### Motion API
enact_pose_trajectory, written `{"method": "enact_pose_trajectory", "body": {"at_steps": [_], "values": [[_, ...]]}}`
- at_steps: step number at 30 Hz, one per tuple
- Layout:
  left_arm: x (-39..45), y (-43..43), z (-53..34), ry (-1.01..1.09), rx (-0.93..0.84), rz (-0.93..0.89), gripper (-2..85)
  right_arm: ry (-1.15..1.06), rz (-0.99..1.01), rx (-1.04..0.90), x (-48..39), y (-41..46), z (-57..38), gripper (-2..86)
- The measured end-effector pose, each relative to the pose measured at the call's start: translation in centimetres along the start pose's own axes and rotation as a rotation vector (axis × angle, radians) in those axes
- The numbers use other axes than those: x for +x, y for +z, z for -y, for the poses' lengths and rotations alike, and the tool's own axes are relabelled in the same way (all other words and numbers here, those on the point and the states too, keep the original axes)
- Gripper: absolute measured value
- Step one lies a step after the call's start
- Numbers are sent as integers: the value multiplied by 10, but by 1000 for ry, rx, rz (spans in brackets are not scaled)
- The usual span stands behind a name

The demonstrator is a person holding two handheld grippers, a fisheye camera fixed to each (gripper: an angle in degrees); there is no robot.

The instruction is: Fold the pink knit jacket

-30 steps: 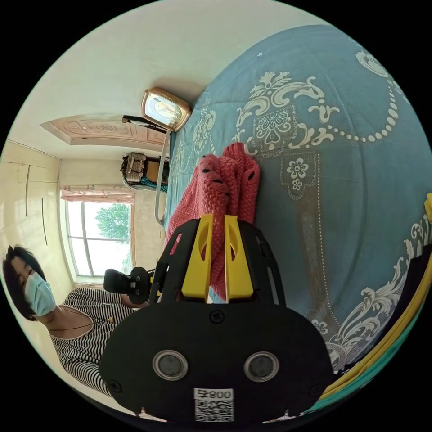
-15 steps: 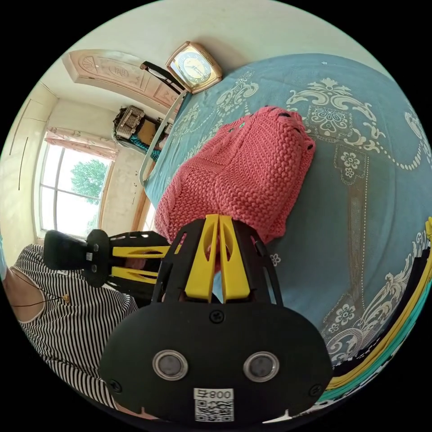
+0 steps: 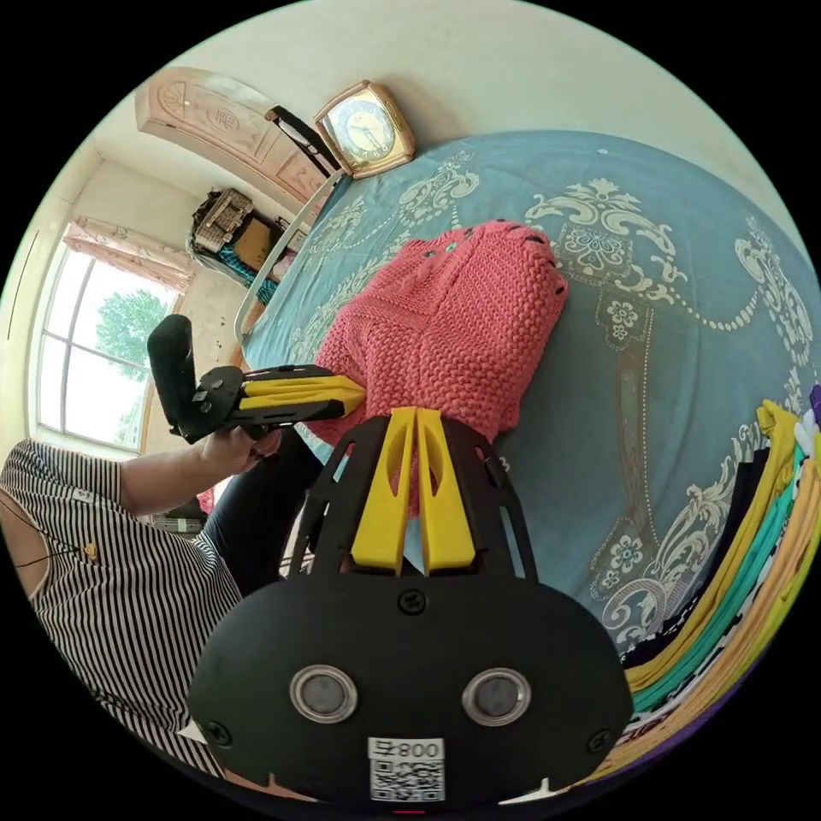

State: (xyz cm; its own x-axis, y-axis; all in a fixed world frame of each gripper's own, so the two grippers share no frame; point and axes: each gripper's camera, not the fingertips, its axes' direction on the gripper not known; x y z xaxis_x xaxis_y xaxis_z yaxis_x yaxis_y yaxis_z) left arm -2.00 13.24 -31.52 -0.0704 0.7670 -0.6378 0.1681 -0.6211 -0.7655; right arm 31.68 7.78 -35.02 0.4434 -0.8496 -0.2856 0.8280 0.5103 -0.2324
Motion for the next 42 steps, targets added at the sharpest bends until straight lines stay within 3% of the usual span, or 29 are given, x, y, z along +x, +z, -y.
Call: {"method": "enact_pose_trajectory", "body": {"at_steps": [3,5,9,14,19,29,31,34,37,42], "values": [[-15,7,-4,-38,5,-83,1,-40,-117,14,-37,1,-9,1],[-18,6,-3,-22,-3,-76,1,-54,-214,-75,-51,32,-12,1],[-16,-2,-8,9,-4,-35,1,-22,-230,-41,-65,36,-14,1],[-22,-71,-29,11,190,-34,2,-32,-303,119,-107,-3,-19,1],[-55,-32,-47,-57,62,-67,2,-9,-284,-53,-99,52,-10,1],[-54,-30,-61,-41,105,-81,1,-9,-283,239,-148,-21,4,1],[-56,-31,-63,-40,109,-89,1,-8,-289,201,-141,-4,26,1],[-54,-34,-68,-23,108,-75,0,49,-262,-11,-108,56,64,1],[-55,-36,-71,-21,112,-75,0,94,-187,25,-106,46,72,1],[-57,-40,-82,-23,144,-83,0,23,-310,161,-143,5,83,1]]}}
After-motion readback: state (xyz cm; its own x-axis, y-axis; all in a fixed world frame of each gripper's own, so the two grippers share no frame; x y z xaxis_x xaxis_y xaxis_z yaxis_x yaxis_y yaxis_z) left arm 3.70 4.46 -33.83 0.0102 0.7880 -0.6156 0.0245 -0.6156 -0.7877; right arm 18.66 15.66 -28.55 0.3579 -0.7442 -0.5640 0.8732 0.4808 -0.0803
